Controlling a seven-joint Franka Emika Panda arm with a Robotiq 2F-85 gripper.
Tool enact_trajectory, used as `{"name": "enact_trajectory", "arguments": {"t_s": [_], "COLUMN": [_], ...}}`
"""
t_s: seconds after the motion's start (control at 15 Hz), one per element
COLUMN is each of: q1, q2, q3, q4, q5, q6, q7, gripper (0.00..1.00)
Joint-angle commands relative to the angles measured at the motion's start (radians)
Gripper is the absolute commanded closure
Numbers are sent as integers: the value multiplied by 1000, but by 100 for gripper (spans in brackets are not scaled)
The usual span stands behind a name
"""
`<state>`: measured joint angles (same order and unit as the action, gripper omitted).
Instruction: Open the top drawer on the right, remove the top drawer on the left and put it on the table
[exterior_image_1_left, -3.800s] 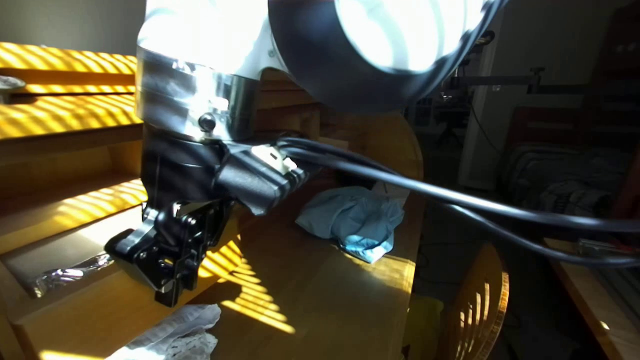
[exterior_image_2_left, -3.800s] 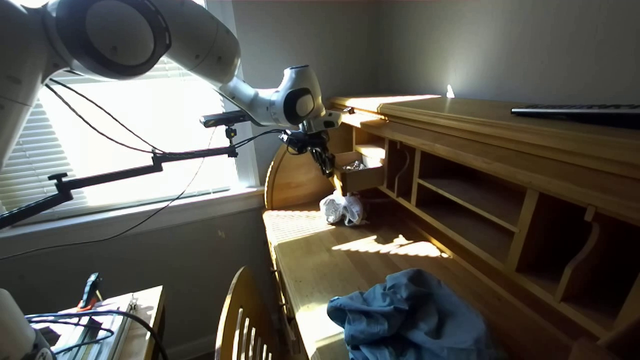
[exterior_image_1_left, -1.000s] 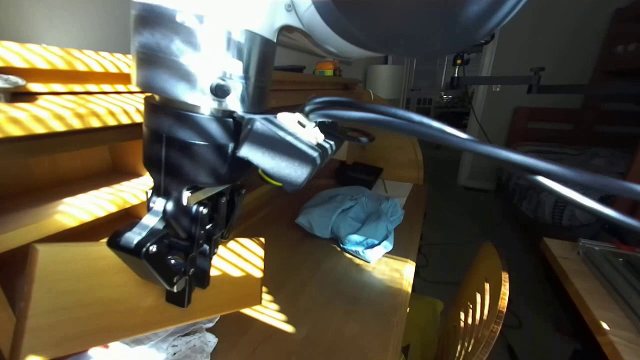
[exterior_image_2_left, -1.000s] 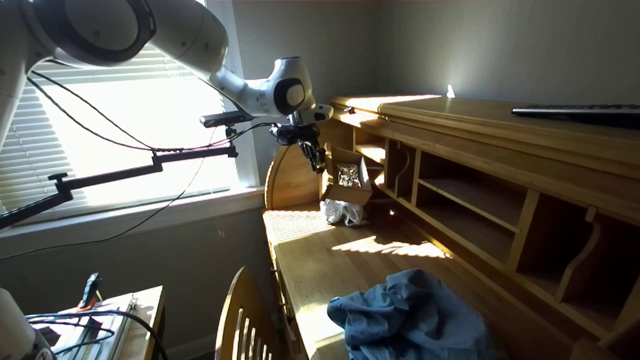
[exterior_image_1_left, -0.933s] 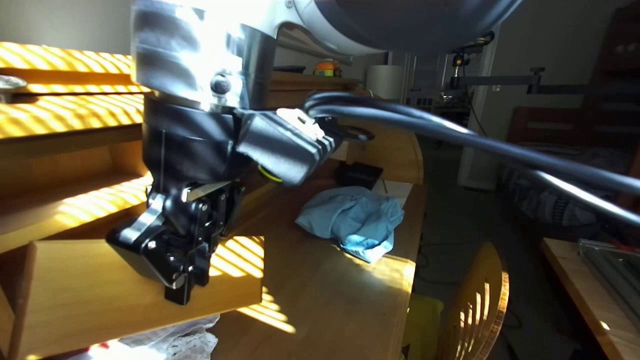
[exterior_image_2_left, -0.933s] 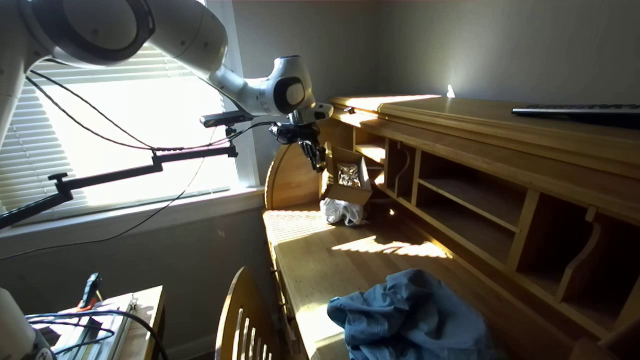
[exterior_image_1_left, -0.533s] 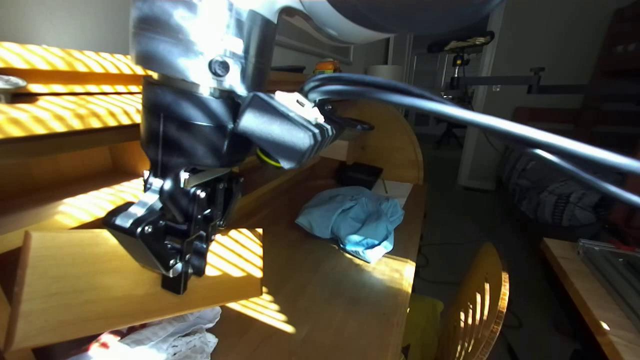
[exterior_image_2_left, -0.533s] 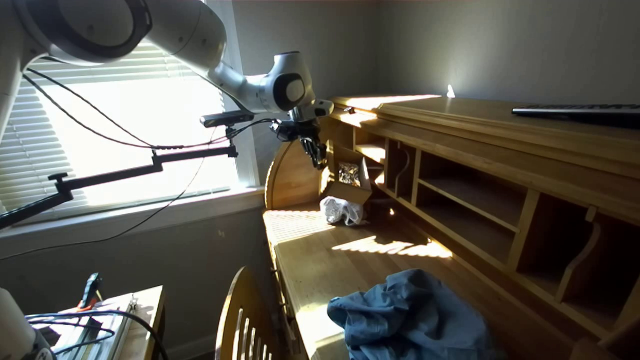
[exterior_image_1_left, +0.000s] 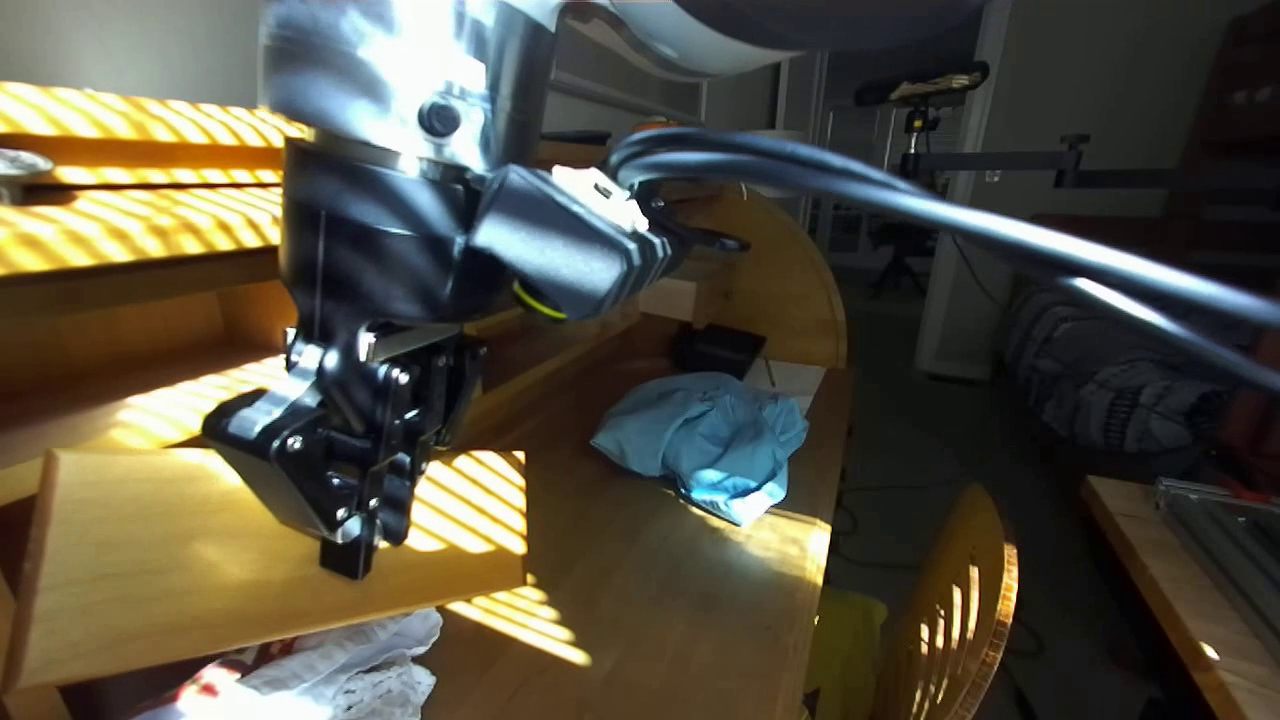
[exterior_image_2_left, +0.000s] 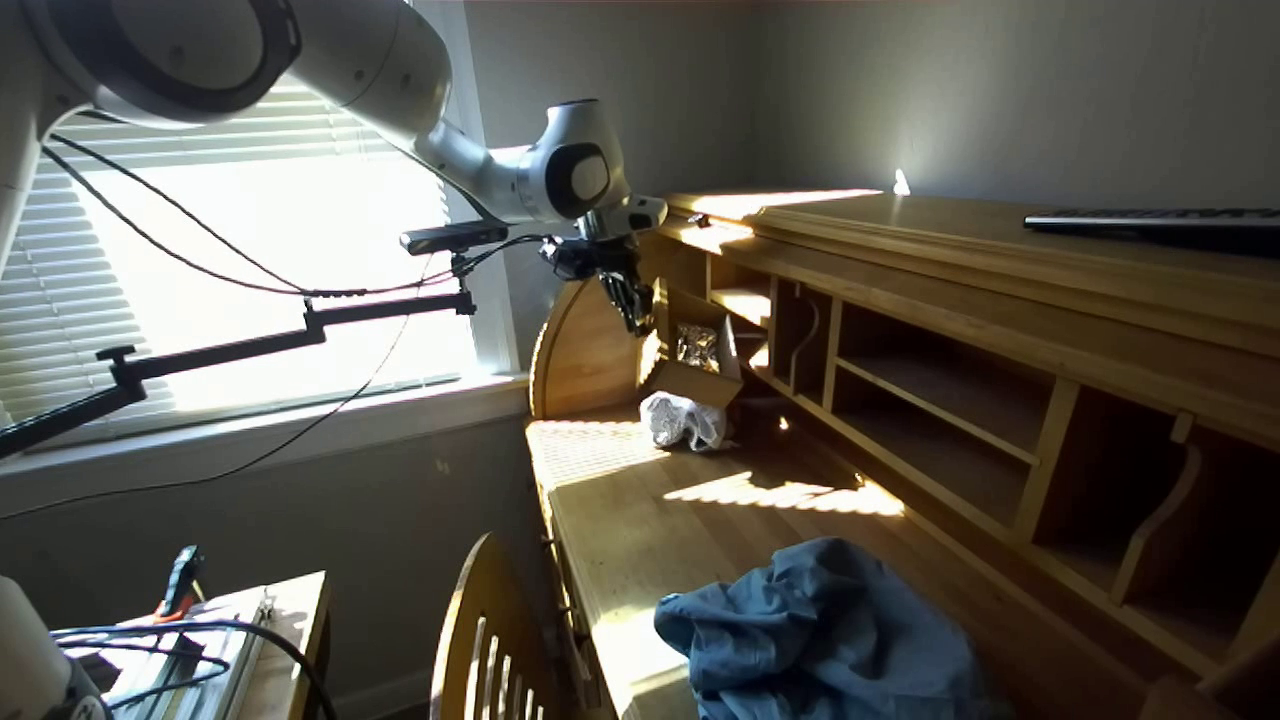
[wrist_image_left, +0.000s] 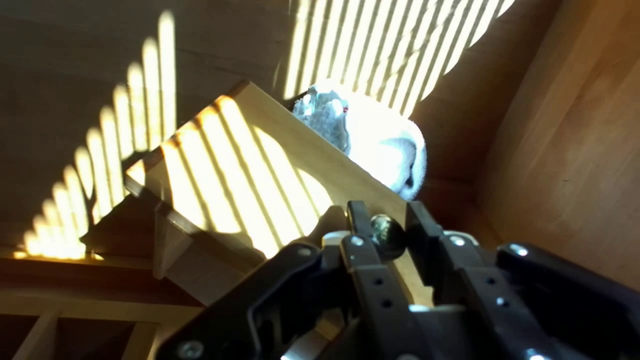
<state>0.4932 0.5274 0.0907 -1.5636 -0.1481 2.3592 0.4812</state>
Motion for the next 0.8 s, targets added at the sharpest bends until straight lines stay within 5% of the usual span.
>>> {"name": "enact_trajectory", "arguments": {"t_s": [0.0,0.73], "q1": [-11,-32], "q2": [-87,-196], "q3": [17,25], "q4": [-73,-200], "q5": [6,-6], "q6": [-6,-9], "q7": [0,36], "gripper": [94,94]}}
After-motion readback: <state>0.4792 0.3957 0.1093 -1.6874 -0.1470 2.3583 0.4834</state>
